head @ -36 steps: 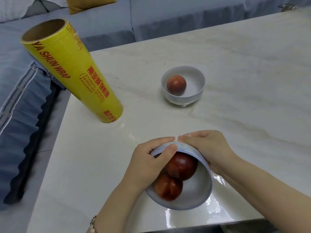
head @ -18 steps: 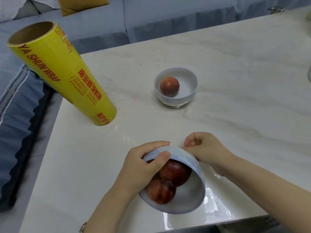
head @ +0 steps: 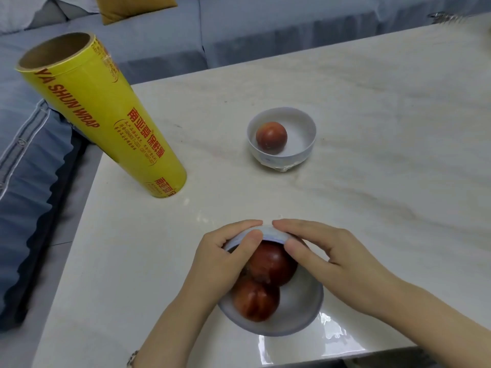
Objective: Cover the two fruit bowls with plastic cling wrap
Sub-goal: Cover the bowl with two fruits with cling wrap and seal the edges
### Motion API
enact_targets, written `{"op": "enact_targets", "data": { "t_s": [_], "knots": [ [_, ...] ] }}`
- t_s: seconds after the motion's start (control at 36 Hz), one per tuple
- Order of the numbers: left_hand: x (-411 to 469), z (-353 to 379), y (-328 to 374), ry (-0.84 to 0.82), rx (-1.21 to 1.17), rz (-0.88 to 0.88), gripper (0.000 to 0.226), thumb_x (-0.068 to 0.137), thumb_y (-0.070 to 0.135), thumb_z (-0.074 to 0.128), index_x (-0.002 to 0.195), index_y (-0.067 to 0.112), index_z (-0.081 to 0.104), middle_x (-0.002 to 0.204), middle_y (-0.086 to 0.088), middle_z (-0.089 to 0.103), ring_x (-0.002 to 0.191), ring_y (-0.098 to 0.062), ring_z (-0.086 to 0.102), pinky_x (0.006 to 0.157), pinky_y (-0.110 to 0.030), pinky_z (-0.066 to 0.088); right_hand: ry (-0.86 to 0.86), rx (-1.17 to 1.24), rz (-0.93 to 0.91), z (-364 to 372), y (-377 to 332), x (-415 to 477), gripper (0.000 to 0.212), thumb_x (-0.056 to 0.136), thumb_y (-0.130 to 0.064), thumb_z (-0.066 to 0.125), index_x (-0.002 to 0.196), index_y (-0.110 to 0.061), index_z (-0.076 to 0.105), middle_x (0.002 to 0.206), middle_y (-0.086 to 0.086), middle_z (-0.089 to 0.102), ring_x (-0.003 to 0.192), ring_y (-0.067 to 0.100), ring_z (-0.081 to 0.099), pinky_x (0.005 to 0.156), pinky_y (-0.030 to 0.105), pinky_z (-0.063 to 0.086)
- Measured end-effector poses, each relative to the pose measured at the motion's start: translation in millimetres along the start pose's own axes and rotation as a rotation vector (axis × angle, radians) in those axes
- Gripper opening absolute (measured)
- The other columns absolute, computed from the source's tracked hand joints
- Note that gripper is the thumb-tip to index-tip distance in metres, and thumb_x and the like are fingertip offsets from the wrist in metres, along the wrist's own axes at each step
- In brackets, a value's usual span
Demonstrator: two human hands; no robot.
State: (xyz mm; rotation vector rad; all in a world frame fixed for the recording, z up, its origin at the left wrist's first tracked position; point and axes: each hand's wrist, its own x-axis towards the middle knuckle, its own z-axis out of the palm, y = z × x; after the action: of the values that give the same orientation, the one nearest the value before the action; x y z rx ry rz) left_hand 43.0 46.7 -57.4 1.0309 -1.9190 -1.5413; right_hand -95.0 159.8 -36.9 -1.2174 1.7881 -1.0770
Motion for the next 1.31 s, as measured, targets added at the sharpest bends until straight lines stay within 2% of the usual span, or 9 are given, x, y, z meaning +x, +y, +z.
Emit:
{"op": "enact_targets", "data": {
  "t_s": [0.25,0.42,0.61,0.72,0.89,1.03,1.11,1.19,1.31],
  "knots": [
    [-0.5,-2.4,-3.0,0.041,-0.001,-0.013,0.025,0.088,0.009,0.057,0.078,0.027,0.071,0.078,0.026,0.071,0.083,0.009,0.064,0.067,-0.004,0.044,-0.18,0.072,0.108,5.7,2.3,18.9,0.025,0.091,-0.041,0.05,0.114,-0.038,0.057,0.118,-0.018,0.061,0.108,-0.008,0.052,0.096,0.013,0.041],
    [-0.4,-1.8,-2.2,0.057,0.017,-0.02,0.027,0.088,0.008,0.056,0.077,0.028,0.069,0.075,0.029,0.069,0.081,0.012,0.063,0.067,-0.003,0.043,-0.193,0.213,0.169,8.5,7.2,27.9,0.049,0.07,-0.053,0.056,0.109,-0.024,0.065,0.109,-0.01,0.067,0.104,0.006,0.061,0.097,0.031,0.047],
    [1.9,1.2,2.3,0.053,0.002,-0.07,0.021,0.092,0.017,0.052,0.085,0.016,0.072,0.089,0.012,0.071,0.081,0.012,0.062,0.071,-0.003,0.043,-0.167,0.572,0.277,9.2,14.9,14.9,0.037,0.078,-0.037,0.067,0.092,-0.003,0.068,0.084,0.002,0.069,0.077,0.009,0.064,0.066,0.016,0.05],
    [-1.6,7.1,-3.3,0.209,-0.096,-0.217,0.039,0.093,0.038,0.045,0.08,0.014,0.072,0.085,-0.006,0.073,0.08,-0.012,0.064,0.075,-0.026,0.05,-0.024,0.657,0.27,0.8,21.0,2.7,0.033,0.078,-0.03,0.058,0.105,-0.013,0.068,0.097,0.0,0.074,0.087,0.008,0.069,0.066,0.013,0.05],
    [-5.9,15.3,-7.2,0.215,-0.239,-0.432,0.039,0.096,0.04,0.042,0.082,0.017,0.07,0.087,-0.004,0.073,0.084,-0.016,0.067,0.078,-0.029,0.052,0.081,0.503,0.254,-4.5,33.6,-4.9,0.042,0.075,-0.035,0.056,0.113,-0.02,0.066,0.106,-0.01,0.071,0.1,0.004,0.065,0.086,0.016,0.051],
    [8.8,-1.7,0.0,0.076,-0.069,-0.252,0.027,0.094,0.009,0.045,0.094,0.027,0.065,0.109,0.008,0.065,0.109,-0.009,0.057,0.096,-0.02,0.041,0.061,0.422,0.193,-3.0,31.5,-2.5,0.048,0.072,-0.037,0.054,0.115,-0.019,0.065,0.109,-0.021,0.068,0.103,-0.007,0.06,0.08,0.005,0.045],
    [14.4,-10.0,3.3,-0.06,-0.075,-0.222,0.025,0.09,0.022,0.046,0.1,0.032,0.066,0.118,0.011,0.064,0.115,-0.004,0.055,0.107,-0.027,0.038,0.031,0.4,0.131,0.3,21.9,2.3,0.039,0.071,-0.036,0.055,0.107,-0.027,0.066,0.098,-0.035,0.065,0.099,-0.015,0.058,0.075,0.0,0.041],
    [9.2,-9.3,3.6,-0.098,-0.093,-0.223,0.036,0.076,0.052,0.056,0.092,0.026,0.074,0.102,0.007,0.073,0.102,-0.008,0.064,0.092,-0.024,0.047,-0.032,0.45,0.089,-0.1,13.6,7.2,0.025,0.071,-0.027,0.057,0.093,-0.03,0.066,0.082,-0.029,0.07,0.083,-0.014,0.063,0.068,0.001,0.043],
    [1.4,-8.8,2.3,0.005,-0.11,-0.149,0.029,0.09,0.035,0.049,0.086,0.02,0.074,0.087,0.008,0.074,0.086,-0.003,0.066,0.076,-0.012,0.048,0.007,0.41,0.076,-5.6,13.2,13.8,0.035,0.059,-0.032,0.068,0.092,-0.021,0.072,0.088,-0.012,0.074,0.083,-0.001,0.068,0.07,0.008,0.048]
  ]
}}
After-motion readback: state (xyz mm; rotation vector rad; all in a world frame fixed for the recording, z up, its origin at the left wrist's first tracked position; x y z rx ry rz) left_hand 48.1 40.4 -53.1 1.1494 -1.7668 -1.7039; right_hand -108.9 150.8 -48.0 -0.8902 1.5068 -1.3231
